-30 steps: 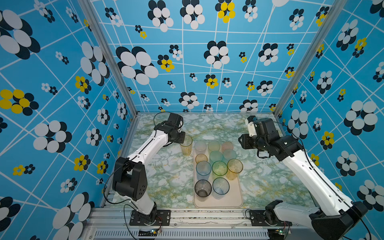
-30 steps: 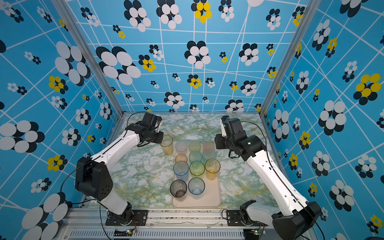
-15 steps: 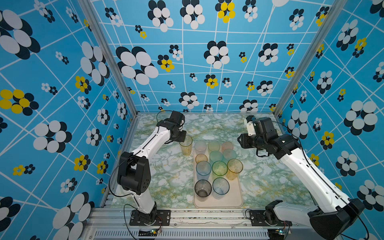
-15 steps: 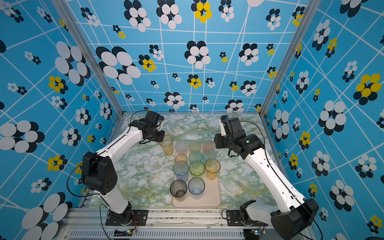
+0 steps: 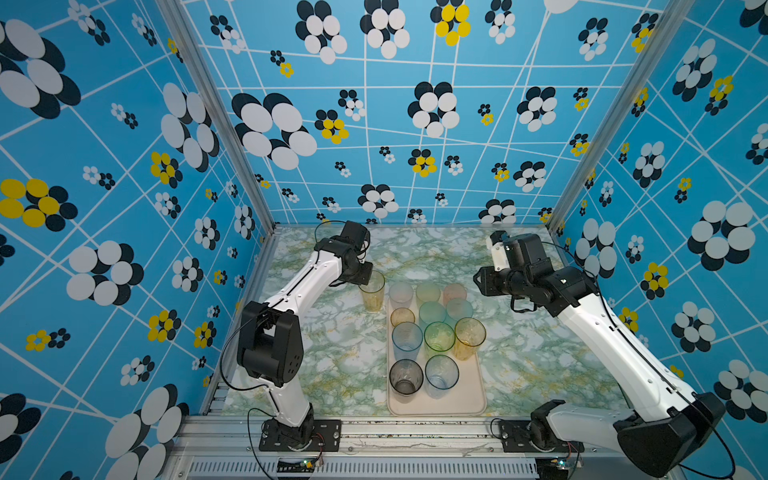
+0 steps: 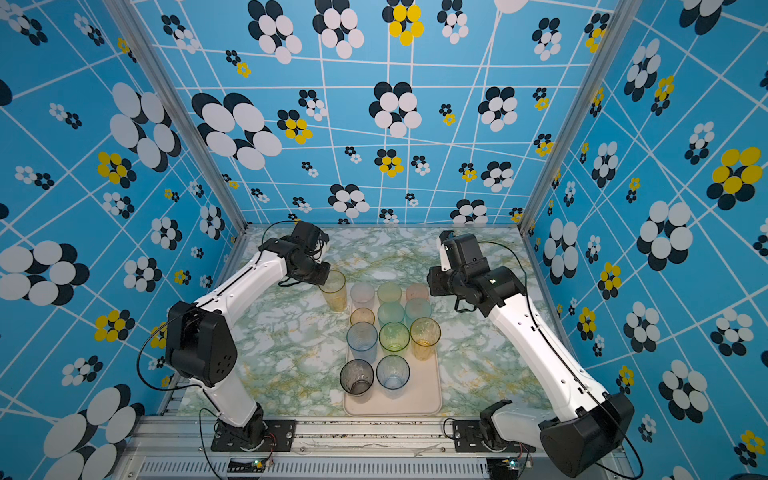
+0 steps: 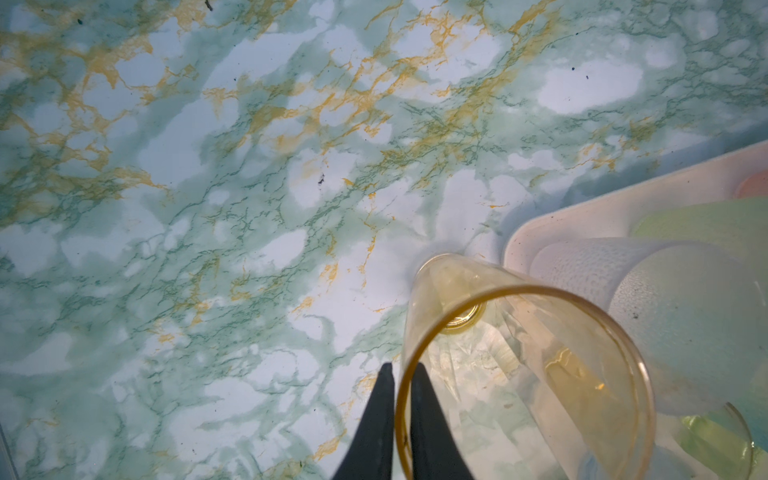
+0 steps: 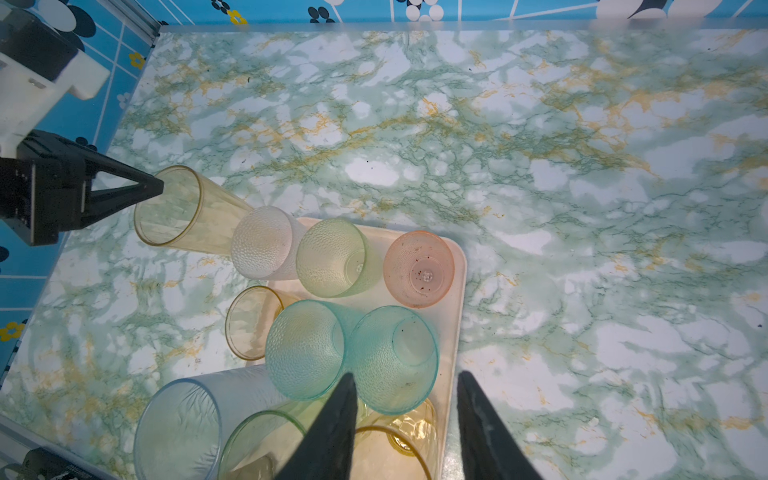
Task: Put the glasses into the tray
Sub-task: 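Lower the left gripper onto the tall yellow cup rim while right gripper withdraws, then close the left gripper on the yellow cup rim and lift it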
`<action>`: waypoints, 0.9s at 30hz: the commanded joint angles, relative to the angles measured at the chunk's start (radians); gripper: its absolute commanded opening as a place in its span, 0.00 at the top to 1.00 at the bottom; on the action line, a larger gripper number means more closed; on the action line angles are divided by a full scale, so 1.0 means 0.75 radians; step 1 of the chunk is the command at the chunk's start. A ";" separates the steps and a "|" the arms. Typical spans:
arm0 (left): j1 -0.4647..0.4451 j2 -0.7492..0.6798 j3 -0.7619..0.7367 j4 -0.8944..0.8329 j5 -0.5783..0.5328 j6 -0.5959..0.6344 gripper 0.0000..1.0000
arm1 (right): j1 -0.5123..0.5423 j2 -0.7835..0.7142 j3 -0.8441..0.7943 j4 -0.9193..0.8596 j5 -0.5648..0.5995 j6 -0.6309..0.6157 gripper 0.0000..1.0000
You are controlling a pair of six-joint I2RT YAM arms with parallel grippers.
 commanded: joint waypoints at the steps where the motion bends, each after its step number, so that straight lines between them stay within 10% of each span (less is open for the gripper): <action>1: -0.002 0.021 0.038 -0.031 0.008 0.020 0.89 | -0.009 -0.009 -0.011 0.013 -0.016 -0.015 0.58; 27: 0.001 -0.145 -0.016 0.024 -0.002 0.024 1.00 | -0.066 -0.039 -0.121 0.025 0.045 0.028 0.59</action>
